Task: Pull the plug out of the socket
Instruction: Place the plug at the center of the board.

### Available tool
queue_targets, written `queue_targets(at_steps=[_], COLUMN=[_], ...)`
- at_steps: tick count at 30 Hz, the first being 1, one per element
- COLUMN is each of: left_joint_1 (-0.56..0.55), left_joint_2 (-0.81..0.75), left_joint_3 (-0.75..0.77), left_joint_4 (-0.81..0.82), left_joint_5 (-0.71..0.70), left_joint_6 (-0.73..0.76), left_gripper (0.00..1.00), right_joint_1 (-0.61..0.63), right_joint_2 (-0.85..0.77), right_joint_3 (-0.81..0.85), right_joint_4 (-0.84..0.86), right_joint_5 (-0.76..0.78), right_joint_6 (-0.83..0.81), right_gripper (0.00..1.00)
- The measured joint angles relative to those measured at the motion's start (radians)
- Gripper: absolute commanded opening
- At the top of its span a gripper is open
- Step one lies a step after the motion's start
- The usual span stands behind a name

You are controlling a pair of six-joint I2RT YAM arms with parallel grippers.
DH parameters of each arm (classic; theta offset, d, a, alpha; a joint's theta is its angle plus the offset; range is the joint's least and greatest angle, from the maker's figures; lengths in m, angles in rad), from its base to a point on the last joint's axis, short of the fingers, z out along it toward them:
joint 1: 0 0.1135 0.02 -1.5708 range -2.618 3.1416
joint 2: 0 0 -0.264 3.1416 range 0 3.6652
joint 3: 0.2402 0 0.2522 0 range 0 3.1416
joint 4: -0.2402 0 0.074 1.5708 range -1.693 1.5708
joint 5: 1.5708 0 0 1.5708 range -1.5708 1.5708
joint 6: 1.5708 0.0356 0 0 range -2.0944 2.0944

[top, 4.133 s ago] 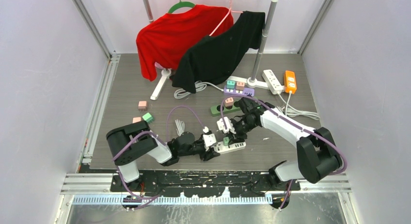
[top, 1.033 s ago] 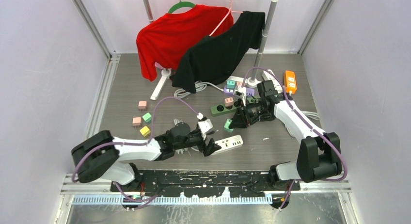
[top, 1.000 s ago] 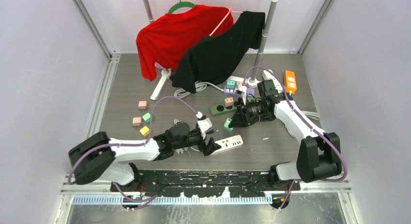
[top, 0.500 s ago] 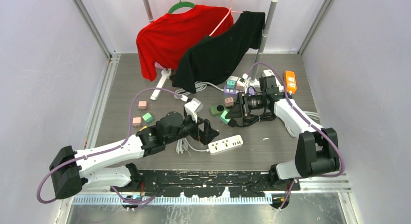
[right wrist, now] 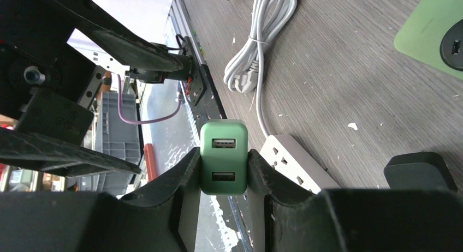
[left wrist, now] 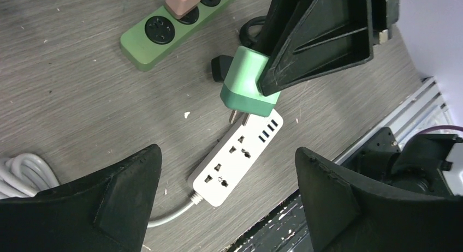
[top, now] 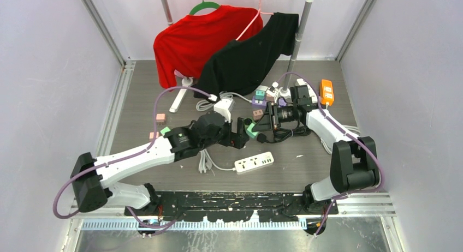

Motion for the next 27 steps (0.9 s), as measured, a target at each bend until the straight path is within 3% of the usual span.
queue_targets(at_steps=[3,8,17,20,27], left_joint_1=[-0.005,-0.019,-0.030,-0.035,-0.042], left_joint_2=[0.071,0.172,0.355,0.380,0.417], left_joint_3=[0.057,0.147,0.321,0.339,0.378], left_joint_4=[-0.038,-0.090,-0.187,-0.195,-0.219], left_joint_5=[0.000,-0.002,-0.035,-0.045,-0.072], left_joint_6=[0.002,0.014,0.059,0.066,0.085], left_gripper=[0.88,0.72,0.71,0.60,0.59], right_joint_1=[0.000,0.000,0.000,0.000,0.003], right_joint_2=[0.011,0.017,0.017,0.017,0.022], right_joint_3=[0.000,0.000,0.000,0.000,0.000], right_joint_4=[0.003,0.006,0.006,0.007,0.013], right_joint_5=[-0.003,-0.006,-0.009,-0.010,-0.014], right_joint_6=[0.016,0.024,0.031,0.034,0.038], right_gripper=[0.01,0.01,0.01,0.01,0.01])
